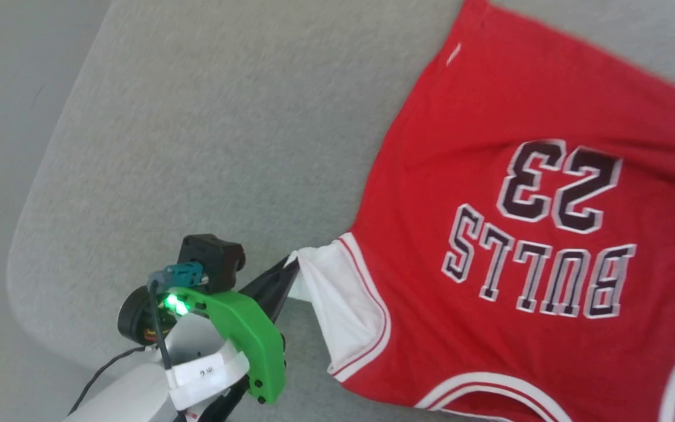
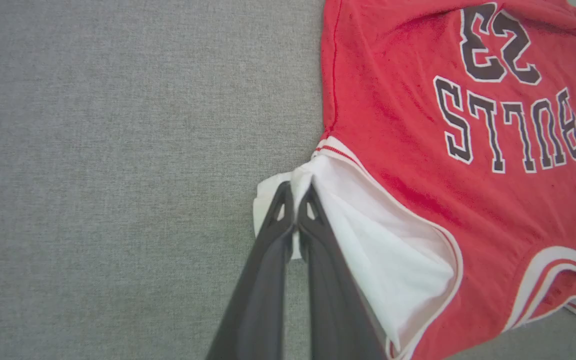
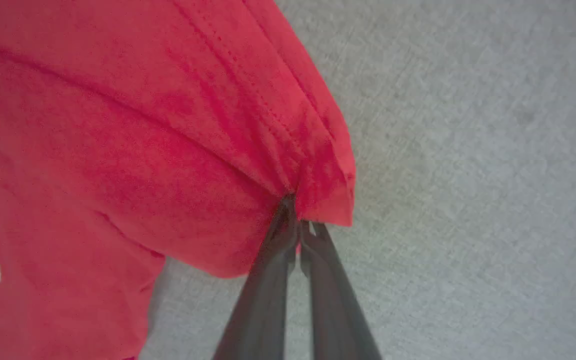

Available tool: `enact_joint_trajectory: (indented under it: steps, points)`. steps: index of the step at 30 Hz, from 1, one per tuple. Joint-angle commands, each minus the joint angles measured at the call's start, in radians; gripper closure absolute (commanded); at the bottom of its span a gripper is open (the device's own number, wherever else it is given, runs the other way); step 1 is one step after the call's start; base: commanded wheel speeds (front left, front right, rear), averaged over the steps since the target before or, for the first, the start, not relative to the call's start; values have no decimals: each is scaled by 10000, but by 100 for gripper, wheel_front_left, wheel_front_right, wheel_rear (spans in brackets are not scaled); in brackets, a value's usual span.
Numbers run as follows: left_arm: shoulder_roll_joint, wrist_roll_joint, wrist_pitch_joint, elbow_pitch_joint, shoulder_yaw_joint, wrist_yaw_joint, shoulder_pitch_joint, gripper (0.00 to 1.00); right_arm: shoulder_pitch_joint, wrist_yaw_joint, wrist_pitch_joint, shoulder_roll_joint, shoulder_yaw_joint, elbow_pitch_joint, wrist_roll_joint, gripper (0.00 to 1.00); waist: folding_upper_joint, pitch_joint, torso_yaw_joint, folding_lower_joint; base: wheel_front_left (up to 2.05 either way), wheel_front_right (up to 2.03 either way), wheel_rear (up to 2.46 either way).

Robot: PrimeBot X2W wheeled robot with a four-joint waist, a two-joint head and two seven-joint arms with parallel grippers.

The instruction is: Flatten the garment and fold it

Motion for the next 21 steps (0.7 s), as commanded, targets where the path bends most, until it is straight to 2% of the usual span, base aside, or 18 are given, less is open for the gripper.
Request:
enact_joint_trajectory:
  steps: [1, 8, 13, 18, 21]
  points:
    - [23, -132, 32, 66, 47, 89, 83, 100, 704, -13, -23, 47, 120, 49, 183, 100, 0, -1181, -1031, 0, 0, 0, 0]
    - [83, -445, 91, 202, 195, 401, 488, 100, 2821, -13, -471, -295, -5, -857, 980, 100, 0, -2069, -1809, 0, 0, 0, 0]
    - [144, -489, 6, 336, 281, 543, 668, 100, 4456, -13, -737, -418, -652, -1459, 1350, 100, 0, -2403, -2124, 0, 0, 0, 0]
    - [28, -629, -105, 517, 339, 678, 878, 100, 6072, -13, -566, -161, -1521, -1869, 1289, 100, 0, -2634, -2327, 0, 0, 0, 0]
    - [-31, -680, -182, 631, 363, 748, 988, 100, 6913, -13, -441, 280, -2205, -2102, 1038, 100, 0, -2716, -2429, 0, 0, 0, 0]
